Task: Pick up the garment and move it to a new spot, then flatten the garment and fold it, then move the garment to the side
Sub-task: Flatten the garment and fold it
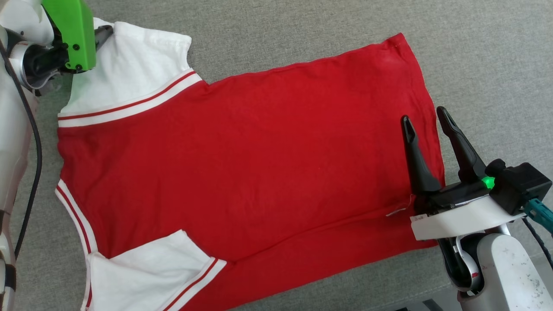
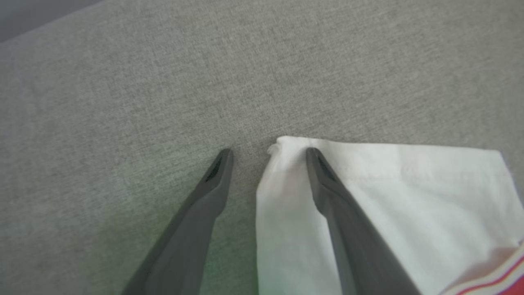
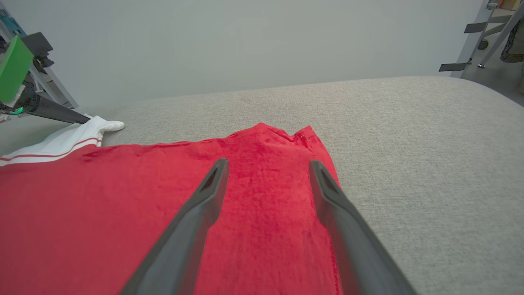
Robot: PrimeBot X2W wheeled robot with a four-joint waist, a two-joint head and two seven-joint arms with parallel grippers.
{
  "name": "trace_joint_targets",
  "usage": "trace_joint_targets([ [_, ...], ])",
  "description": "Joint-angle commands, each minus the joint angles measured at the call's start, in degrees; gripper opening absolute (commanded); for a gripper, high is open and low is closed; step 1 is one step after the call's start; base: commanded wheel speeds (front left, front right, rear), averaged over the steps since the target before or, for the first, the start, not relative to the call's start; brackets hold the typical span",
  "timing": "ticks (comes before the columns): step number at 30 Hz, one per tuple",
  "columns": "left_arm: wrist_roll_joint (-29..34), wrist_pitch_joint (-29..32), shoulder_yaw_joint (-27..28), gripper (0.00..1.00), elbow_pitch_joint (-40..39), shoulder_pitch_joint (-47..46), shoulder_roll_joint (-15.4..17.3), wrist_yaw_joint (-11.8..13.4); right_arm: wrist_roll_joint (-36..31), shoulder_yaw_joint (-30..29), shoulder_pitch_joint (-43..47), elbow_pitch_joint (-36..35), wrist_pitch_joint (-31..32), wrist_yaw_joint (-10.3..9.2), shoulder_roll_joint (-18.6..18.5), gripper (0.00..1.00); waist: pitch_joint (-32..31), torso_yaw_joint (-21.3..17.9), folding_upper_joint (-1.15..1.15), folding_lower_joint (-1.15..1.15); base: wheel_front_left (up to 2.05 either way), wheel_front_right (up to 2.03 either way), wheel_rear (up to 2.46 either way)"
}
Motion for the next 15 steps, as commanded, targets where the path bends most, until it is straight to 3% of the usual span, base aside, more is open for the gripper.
trace_joint_targets([
  [1, -0.7, 2.3, -1.6, 0.00, 2.3, 3.0, -1.1, -0.1, 0.0, -0.2, -0.8, -0.1, -0.2, -0.04, -0.3, 1.00, -0.5, 0.4, 0.00, -0.01, 0.00, 0.00, 0.00],
  [15, -5.0, -12.1, -3.8, 0.00, -2.0, 6.3, -1.5, -0.2, -0.6, -1.6, 0.6, -0.1, 3.9, -0.04, -3.1, 1.00, -8.3, 3.7, 0.00, -0.01, 0.00, 0.00, 0.00],
])
